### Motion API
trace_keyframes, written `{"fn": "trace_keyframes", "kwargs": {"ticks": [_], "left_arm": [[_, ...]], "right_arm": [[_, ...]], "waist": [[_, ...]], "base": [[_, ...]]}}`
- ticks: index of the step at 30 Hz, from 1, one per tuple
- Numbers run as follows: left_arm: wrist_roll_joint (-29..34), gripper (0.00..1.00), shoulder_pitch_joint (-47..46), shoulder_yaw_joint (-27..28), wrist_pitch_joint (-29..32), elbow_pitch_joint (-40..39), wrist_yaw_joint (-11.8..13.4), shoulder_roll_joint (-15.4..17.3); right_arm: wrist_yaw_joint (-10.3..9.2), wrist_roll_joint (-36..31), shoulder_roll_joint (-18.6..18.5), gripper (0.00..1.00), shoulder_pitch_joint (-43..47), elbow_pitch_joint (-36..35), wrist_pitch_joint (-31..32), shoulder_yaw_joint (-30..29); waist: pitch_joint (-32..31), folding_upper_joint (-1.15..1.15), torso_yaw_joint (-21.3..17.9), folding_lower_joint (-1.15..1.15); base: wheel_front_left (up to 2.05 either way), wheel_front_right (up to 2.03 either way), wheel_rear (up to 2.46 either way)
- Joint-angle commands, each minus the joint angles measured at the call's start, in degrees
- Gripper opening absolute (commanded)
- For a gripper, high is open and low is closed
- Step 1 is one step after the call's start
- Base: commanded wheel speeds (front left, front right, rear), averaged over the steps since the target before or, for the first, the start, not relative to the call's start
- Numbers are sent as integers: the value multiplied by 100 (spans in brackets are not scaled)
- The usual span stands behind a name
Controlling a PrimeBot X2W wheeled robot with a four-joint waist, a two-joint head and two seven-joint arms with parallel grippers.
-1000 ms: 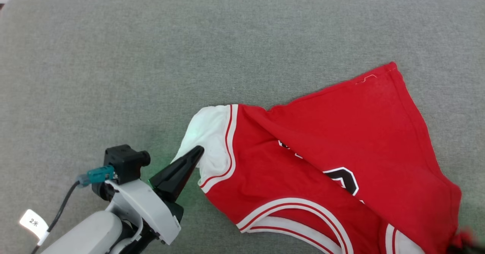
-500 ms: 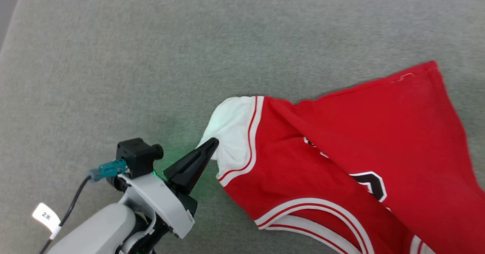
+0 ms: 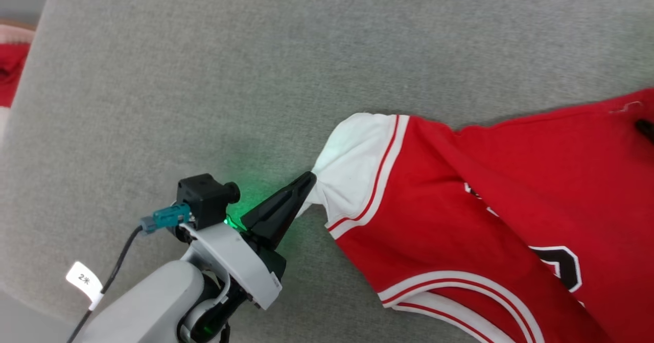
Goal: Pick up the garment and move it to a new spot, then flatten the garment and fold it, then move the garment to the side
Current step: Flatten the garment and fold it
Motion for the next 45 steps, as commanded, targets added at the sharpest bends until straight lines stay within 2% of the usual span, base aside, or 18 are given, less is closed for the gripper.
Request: {"fn": "trace_keyframes", "kwargs": {"ticks": [1,3,4,6,7,8,15,20,25,30,36,40,45], "left_arm": [[9,0,-98,3,-33,26,-36,-25],[-5,0,-116,2,-47,66,-52,-42],[-12,0,-118,1,-48,87,-60,-37],[-23,0,-123,-7,-49,115,-68,-35],[-25,0,-130,-15,-44,124,-81,-32],[-36,0,-139,-19,-42,133,-89,-32],[-107,0,-219,1,-39,212,-135,4],[-78,0,-526,119,22,275,-157,113],[-77,0,-1250,298,196,448,-192,143],[-265,0,-2426,697,414,1019,-216,-8],[-259,0,-4287,1238,398,2367,-184,-321],[-169,0,-5569,1555,149,3302,-183,-475],[2,0,-6908,1824,-306,4148,-174,-674]], "right_arm": [[-7,22,55,100,155,275,16,244],[-7,95,46,100,210,413,3,385],[-7,147,36,61,238,459,-1,449],[-7,195,12,27,243,536,-10,541],[-7,234,1,4,239,567,-17,593],[-6,281,8,0,238,585,-31,615],[-6,383,120,0,-24,680,-560,461],[-6,533,386,0,-356,892,-1386,-111],[-6,442,799,0,-792,1295,-2168,-798],[-6,123,1238,0,-1680,1813,-2825,-1544],[-8,-391,1706,0,-3203,2416,-3391,-2094],[-9,-742,1939,0,-4197,2824,-3784,-2379],[-16,-1024,2017,0,-5185,3228,-4299,-2693]], "waist": [[76,0,84,0],[60,0,73,0],[47,0,63,0],[16,0,37,0],[-4,0,24,0],[-29,0,7,0],[-259,0,-90,0],[-501,0,-195,0],[-640,0,-377,0],[-491,0,-602,0],[-23,0,-952,0],[236,0,-1129,0],[401,0,-1222,0]], "base": [[0,0,0],[0,0,0],[0,0,0],[0,0,0],[0,0,0],[0,0,0],[0,0,0],[0,0,0],[0,0,0],[0,0,0],[0,0,0],[0,0,0],[0,0,0]]}}
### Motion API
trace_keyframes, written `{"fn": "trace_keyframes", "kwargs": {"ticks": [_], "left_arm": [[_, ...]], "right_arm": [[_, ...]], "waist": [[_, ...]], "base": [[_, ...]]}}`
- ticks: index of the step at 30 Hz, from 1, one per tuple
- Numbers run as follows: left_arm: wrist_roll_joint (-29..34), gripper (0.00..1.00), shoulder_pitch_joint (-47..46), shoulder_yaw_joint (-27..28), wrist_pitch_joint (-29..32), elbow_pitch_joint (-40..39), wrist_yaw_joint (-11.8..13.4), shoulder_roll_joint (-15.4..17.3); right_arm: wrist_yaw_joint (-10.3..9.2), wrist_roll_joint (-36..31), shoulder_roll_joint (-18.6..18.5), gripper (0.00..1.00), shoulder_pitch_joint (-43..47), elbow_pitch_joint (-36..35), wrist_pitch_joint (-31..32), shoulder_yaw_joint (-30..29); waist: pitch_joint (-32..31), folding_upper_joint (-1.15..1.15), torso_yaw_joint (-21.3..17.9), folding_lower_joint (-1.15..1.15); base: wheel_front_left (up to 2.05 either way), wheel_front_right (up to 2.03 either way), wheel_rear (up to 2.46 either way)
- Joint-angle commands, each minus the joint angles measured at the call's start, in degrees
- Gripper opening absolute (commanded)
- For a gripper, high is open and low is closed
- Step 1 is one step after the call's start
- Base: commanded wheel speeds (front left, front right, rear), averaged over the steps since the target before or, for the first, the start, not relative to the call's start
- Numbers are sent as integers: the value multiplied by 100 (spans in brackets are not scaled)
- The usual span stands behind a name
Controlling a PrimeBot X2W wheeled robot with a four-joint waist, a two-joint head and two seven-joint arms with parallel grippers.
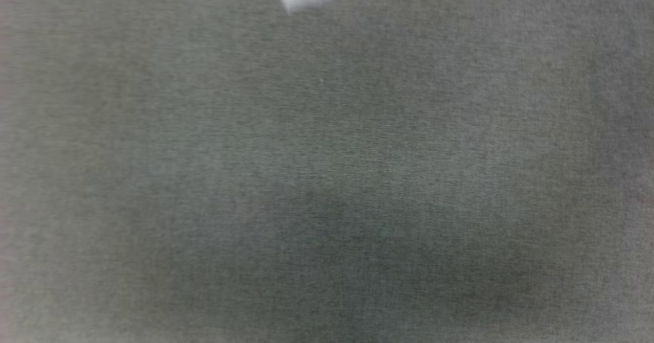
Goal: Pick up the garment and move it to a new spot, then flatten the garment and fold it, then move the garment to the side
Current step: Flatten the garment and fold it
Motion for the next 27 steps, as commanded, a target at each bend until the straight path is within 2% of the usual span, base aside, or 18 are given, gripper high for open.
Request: {"fn": "trace_keyframes", "kwargs": {"ticks": [1,3,7,9,13,18,20,25,27], "left_arm": [[-7,0,-120,130,-88,141,47,88],[-128,0,-241,212,-143,371,11,-38],[-259,0,-14,-20,-139,565,-33,-239],[-471,0,353,-142,-144,422,-38,-310],[-871,0,1217,-402,-177,-94,-41,-234],[-1358,0,2525,-560,-218,-1032,-45,-45],[-1483,0,3068,-408,-228,-1518,-45,61],[-1351,0,4714,35,-228,-2752,-45,246],[-1089,0,5342,115,-228,-3248,-46,353]], "right_arm": [[-28,-40,-88,0,-66,100,-84,-108],[-34,-87,-98,0,-213,295,-146,-42],[-31,20,-122,0,-31,524,-172,328],[-26,159,-178,0,251,565,-145,583],[-21,586,-382,0,922,350,-76,1057],[-19,1287,-755,0,2188,-444,29,1577],[-19,1550,-923,0,2759,-852,99,1644],[-19,1961,-1290,0,4300,-1956,350,1724],[-19,2110,-1343,0,4912,-2312,518,1620]], "waist": [[159,0,-152,0],[152,0,-148,0],[144,0,-101,0],[132,0,-61,0],[107,0,6,0],[-22,0,73,0],[-104,0,85,0],[-386,0,60,0],[-514,0,42,0]], "base": [[0,0,0],[0,0,0],[0,0,0],[0,0,0],[0,0,0],[0,0,0],[0,0,0],[0,0,0],[0,0,0]]}}
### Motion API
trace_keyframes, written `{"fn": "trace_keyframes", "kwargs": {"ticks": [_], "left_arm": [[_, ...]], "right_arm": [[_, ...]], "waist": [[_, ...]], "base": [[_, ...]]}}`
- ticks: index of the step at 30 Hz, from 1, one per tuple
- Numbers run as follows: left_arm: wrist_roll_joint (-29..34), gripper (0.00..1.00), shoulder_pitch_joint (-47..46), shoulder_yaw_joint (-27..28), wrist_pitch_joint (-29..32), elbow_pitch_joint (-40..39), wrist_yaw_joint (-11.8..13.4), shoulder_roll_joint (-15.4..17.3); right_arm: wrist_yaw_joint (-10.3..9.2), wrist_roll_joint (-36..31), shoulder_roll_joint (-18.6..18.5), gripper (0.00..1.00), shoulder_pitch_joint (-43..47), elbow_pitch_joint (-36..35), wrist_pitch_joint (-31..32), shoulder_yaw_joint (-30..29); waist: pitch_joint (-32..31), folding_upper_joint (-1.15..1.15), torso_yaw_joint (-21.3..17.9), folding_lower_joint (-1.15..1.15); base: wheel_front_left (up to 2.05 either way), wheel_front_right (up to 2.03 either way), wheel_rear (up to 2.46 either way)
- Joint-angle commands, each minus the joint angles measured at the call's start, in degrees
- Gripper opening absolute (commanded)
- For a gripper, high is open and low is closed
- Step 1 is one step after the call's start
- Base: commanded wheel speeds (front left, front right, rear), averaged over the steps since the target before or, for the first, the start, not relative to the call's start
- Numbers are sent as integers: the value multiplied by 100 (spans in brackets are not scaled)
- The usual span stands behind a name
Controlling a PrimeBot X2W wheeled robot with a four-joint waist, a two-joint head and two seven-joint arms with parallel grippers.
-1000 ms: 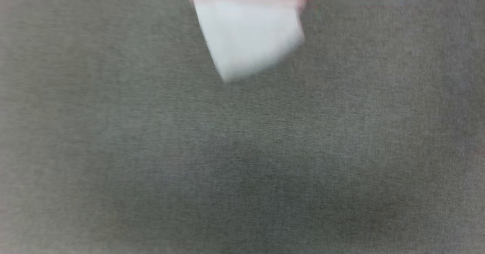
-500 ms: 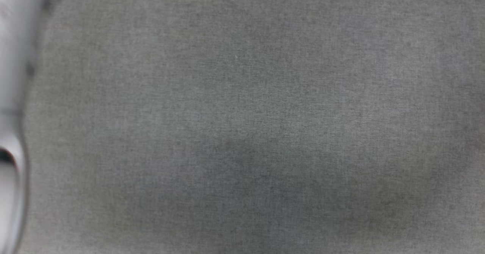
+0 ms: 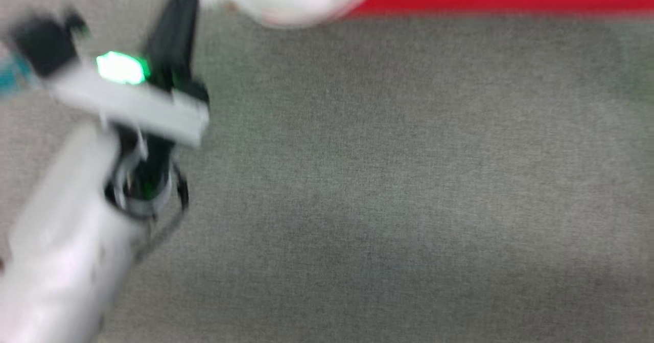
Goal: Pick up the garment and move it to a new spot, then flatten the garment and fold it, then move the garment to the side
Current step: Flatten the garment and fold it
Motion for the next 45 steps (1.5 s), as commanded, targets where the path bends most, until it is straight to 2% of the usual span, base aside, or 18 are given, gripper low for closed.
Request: {"fn": "trace_keyframes", "kwargs": {"ticks": [1,8,15,19,27,30,34,42,45], "left_arm": [[39,0,346,108,-23,-253,-14,6],[547,0,2281,449,-23,-1474,-14,102],[916,0,3706,657,-17,-2365,34,212],[1031,0,4183,628,-16,-2768,165,337],[1206,0,5116,553,171,-3890,663,699],[1256,0,5110,518,264,-4117,737,743],[1291,0,4632,488,397,-4018,635,692],[1411,0,2875,436,735,-3069,274,486],[1353,0,2211,341,816,-2584,147,308]], "right_arm": [[-8,86,-20,0,345,-195,94,-78],[-7,148,114,0,2049,-1430,692,-637],[-7,80,404,0,3535,-2552,1520,-1370],[-7,30,624,0,4106,-3013,1835,-1706],[-7,25,1162,0,5019,-4039,2289,-2425],[-7,-20,1195,0,4968,-4067,2375,-2548],[-7,-173,1073,0,4644,-3808,2437,-2485],[-7,-285,850,0,3053,-2774,2513,-1787],[-6,-320,786,0,2550,-2356,2504,-1541]], "waist": [[-211,0,-36,0],[-599,0,-83,0],[-787,0,-96,0],[-819,0,-106,0],[-834,0,-171,0],[-828,0,-185,0],[-783,0,-151,0],[-313,0,-199,0],[-107,0,-168,0]], "base": [[0,0,0],[0,0,0],[0,0,0],[0,0,0],[0,0,0],[0,0,0],[0,0,0],[0,0,0],[0,0,0]]}}
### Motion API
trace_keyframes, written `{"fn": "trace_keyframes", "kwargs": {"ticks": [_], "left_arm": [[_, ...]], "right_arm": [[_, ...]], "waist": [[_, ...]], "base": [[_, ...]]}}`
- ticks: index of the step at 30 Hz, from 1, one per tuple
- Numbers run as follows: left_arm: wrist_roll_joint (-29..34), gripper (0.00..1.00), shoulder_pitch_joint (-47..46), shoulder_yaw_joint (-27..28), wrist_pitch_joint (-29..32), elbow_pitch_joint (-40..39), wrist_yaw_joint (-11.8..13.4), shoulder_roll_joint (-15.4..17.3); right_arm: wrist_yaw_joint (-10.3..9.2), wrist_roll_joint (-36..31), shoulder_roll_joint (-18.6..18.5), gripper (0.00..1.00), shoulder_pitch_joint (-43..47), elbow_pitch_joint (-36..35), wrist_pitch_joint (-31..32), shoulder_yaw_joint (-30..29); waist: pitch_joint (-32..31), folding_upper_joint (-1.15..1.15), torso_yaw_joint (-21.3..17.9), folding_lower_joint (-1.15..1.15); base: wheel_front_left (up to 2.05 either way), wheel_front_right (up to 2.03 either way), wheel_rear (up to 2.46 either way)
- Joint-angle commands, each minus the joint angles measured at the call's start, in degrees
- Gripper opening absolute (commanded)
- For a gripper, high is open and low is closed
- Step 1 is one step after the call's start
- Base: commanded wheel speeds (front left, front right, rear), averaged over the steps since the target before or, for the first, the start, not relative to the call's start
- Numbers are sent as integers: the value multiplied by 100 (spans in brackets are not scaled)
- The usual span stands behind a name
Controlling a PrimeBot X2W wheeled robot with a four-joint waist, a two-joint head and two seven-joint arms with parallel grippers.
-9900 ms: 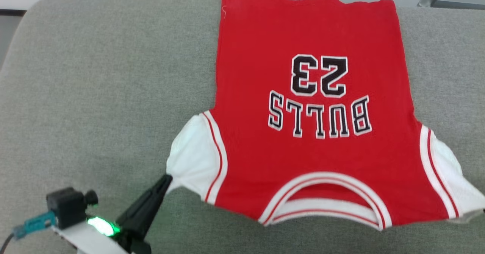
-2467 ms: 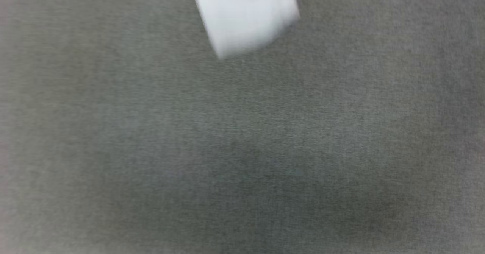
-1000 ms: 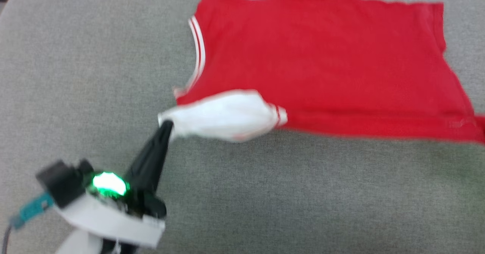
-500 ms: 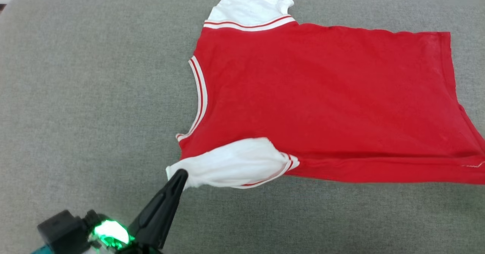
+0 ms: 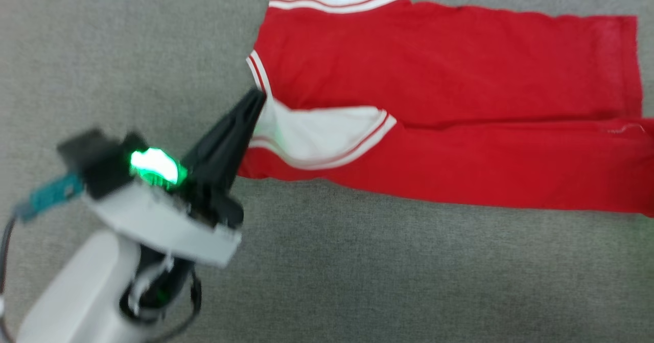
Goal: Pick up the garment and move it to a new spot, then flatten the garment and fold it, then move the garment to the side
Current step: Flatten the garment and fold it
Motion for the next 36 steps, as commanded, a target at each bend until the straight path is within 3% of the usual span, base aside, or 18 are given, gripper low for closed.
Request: {"fn": "trace_keyframes", "kwargs": {"ticks": [1,9,14,28,29,30,31,32,33,34,36], "left_arm": [[-14,0,-153,-7,-3,118,-48,-9],[104,0,-1012,-191,-187,1377,-124,-298],[449,0,-1128,-235,-439,2135,129,-435],[664,0,-1219,-531,-516,2969,61,-572],[665,8,-1238,-552,-498,2986,44,-559],[689,31,-1263,-590,-467,2998,27,-529],[701,51,-1288,-626,-413,3007,16,-490],[675,85,-1310,-640,-351,3005,-1,-461],[648,100,-1330,-664,-267,2993,-24,-414],[616,100,-1349,-685,-168,2975,-41,-356],[577,100,-1432,-729,74,2921,-65,-222]], "right_arm": [[-4,-14,-21,0,-88,70,-29,40],[-4,-99,-71,0,-423,576,-309,265],[-4,-158,-91,0,-333,780,-475,406],[-6,-124,-46,0,-320,1130,-761,675],[-6,-147,-47,0,-320,1133,-819,671],[-6,-168,-38,5,-316,1141,-862,662],[-5,-181,-36,20,-309,1155,-904,664],[-5,-203,-37,40,-298,1167,-931,661],[-5,-231,-39,85,-285,1180,-981,650],[-5,-255,-36,100,-279,1184,-1031,636],[-5,-330,-15,100,-278,1177,-1118,615]], "waist": [[226,0,20,0],[573,0,15,0],[671,0,-3,0],[564,0,32,0],[523,0,38,0],[473,0,45,0],[415,0,49,0],[350,0,55,0],[277,0,61,0],[203,0,66,0],[40,0,81,0]], "base": [[0,0,0],[0,0,0],[0,0,0],[0,0,0],[0,0,0],[0,0,0],[0,0,0],[0,0,0],[0,0,0],[0,0,0],[0,0,0]]}}
